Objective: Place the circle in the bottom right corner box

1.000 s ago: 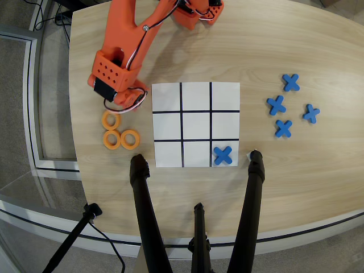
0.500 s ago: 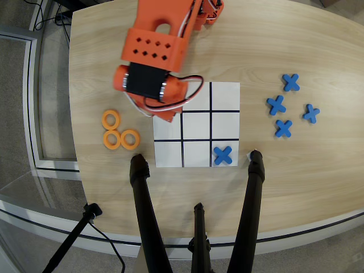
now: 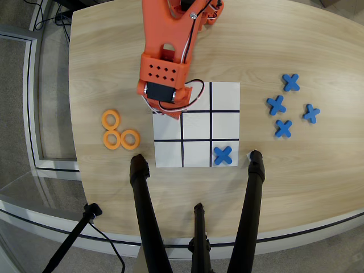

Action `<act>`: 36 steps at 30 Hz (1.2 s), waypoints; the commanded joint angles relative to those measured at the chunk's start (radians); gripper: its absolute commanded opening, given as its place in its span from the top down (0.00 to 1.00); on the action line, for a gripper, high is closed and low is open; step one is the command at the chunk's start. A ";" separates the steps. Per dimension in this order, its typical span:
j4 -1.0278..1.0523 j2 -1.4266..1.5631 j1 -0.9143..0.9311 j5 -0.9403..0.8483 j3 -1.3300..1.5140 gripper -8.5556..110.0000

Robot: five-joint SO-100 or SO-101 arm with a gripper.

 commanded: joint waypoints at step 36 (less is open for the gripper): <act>0.118 0.034 -0.026 0.049 -0.048 0.93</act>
